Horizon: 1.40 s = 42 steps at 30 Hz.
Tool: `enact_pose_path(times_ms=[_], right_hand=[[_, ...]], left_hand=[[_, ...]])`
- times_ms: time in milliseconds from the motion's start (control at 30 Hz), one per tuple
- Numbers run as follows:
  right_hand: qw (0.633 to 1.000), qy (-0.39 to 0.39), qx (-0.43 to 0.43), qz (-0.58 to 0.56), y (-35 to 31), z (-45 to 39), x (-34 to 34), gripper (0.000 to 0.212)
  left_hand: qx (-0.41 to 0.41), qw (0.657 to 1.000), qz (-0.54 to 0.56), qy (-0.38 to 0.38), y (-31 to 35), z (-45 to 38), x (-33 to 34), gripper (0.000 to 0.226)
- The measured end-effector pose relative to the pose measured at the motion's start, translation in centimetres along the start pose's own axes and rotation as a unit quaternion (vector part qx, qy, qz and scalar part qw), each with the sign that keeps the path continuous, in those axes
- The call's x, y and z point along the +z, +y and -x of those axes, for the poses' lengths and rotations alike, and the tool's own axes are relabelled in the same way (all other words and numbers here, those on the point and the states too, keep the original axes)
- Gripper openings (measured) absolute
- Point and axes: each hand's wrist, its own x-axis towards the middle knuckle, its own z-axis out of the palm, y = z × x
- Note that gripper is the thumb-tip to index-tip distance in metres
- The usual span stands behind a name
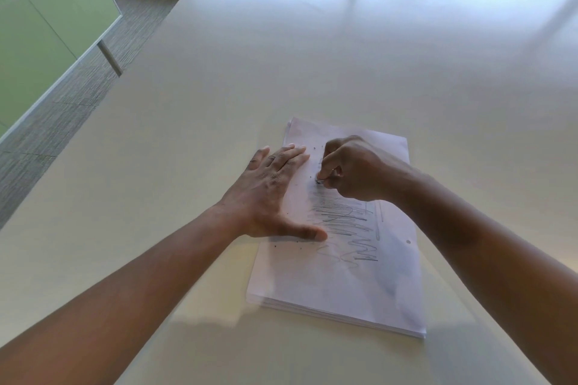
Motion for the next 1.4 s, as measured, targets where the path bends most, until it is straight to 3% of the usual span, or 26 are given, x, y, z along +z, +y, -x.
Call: enact_pose_path(times_ms=[133,400,700,1067,1400], right_hand=[[1.0,-0.006,0.01,-0.016,0.1,0.0,-0.2,0.014],[1.0,-0.024,-0.015,0.011,-0.3,-0.3,-1.0,0.015],[0.999,-0.016,-0.028,0.008,-0.1,-0.4,-0.9,0.019],[0.99,0.122,0.052,-0.048,3.6,-1.0,-0.6,0.009],[0.991,0.125,-0.024,-0.029,3.2,-0.6,1.0,0.006]], left_hand=[[0.005,1.0,-0.009,0.025,0.1,-0.8,-0.3,0.148],[0.011,1.0,-0.018,-0.02,0.5,-3.1,-0.5,0.152],[0.009,1.0,-0.021,-0.01,0.3,-4.0,0.1,0.149],[0.003,1.0,0.0,-0.011,0.4,-3.9,-0.2,0.15],[-0.003,1.0,0.001,-0.013,0.4,-4.0,-0.2,0.151]])
